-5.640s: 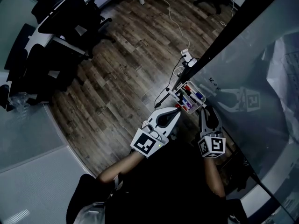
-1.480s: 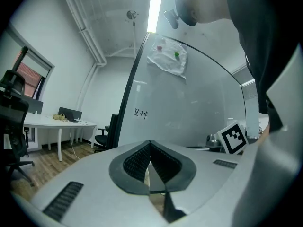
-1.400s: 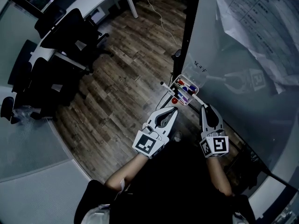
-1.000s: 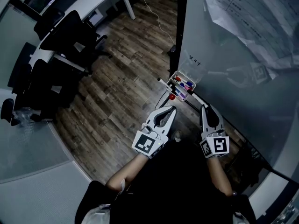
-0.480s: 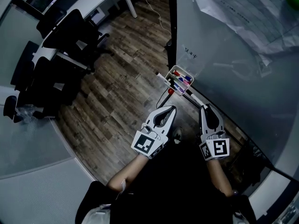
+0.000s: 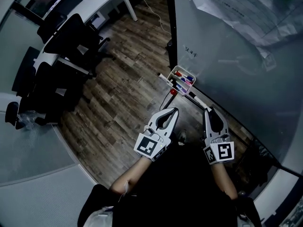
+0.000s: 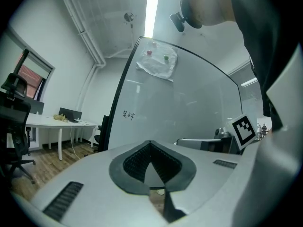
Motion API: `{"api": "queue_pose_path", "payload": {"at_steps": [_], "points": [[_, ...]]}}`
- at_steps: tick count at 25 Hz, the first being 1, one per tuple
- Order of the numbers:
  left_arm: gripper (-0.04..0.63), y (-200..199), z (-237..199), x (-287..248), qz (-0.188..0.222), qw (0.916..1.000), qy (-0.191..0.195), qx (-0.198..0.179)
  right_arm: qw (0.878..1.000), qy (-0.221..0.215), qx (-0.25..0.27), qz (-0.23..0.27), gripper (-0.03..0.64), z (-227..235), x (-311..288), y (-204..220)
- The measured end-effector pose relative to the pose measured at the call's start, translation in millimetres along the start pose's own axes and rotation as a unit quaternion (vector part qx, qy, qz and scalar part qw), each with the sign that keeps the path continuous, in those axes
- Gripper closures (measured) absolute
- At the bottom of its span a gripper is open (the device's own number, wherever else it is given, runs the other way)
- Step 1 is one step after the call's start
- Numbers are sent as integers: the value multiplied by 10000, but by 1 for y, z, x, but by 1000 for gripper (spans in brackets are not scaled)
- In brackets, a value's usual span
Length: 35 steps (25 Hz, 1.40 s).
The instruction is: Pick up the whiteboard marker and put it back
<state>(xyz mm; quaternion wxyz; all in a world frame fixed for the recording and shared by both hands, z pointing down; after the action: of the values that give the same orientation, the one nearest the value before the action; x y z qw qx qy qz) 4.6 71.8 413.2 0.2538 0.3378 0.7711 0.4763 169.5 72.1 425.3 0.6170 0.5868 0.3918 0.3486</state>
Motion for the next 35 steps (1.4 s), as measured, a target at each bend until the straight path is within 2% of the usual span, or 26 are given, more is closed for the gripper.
{"api": "queue_pose_path", "payload": {"at_steps": [4,10,14,26,29,33,35], "points": [[588,-7,-5,-7,-2,9997,215,-129,9999,104,-20,-10,534,-3,1,-7],[588,-17,-4,-16,-12,9991,417,-28,9997,199,123,12,534,-8,-2,-14],[588,-17,-12,-16,-11,9988,473,-88,9996,263,114,3,534,-9,-5,-15],[588,-29,-24,-23,105,9987,482,-121,9990,408,169,54,534,-10,-9,-20],[588,-27,-27,-23,22,9993,313,-201,9990,407,200,52,534,-11,-9,-21],[588,-27,-30,-22,206,9988,416,137,9990,381,213,16,534,-12,-9,-19],[588,-27,-31,-21,217,9989,399,76,9991,360,227,3,534,-14,-9,-19]]}}
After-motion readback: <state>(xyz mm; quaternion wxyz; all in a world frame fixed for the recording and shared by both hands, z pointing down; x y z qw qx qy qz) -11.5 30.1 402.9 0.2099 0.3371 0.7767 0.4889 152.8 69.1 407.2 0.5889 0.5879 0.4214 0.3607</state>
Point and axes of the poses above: the fingertips, and each gripper's own axes: x backward along the fingers, z to its right, y out of its underside, the point moved 4 cm from there along x, backward along the fingers, and after that the axes turned 14 degrees about x, right-handed, at the moved point
